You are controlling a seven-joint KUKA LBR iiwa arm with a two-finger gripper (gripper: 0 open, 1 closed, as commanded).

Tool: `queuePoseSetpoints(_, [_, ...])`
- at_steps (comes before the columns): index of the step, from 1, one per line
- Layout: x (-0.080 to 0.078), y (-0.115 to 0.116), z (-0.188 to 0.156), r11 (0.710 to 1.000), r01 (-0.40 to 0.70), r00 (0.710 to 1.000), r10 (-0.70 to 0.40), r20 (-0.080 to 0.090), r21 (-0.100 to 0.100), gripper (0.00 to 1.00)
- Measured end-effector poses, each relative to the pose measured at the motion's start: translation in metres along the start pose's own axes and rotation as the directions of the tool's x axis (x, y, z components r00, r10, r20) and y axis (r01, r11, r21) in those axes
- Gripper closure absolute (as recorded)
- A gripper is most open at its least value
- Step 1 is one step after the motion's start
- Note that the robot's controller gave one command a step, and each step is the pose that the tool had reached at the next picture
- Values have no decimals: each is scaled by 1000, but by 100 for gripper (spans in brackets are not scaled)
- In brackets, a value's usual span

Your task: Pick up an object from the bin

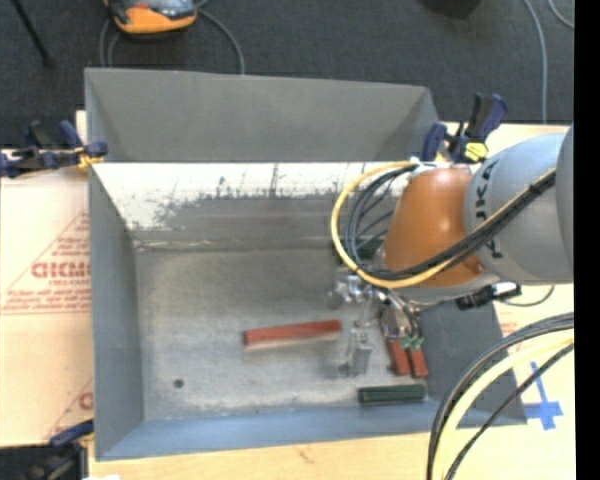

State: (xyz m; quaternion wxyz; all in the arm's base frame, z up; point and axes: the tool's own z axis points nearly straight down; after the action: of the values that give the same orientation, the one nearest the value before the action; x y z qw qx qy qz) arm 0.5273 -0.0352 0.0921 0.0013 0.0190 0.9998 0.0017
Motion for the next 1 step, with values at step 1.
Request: queuePoseSetpoints(1, [16, 55, 18, 998, 66, 998, -66, 5, 5, 100])
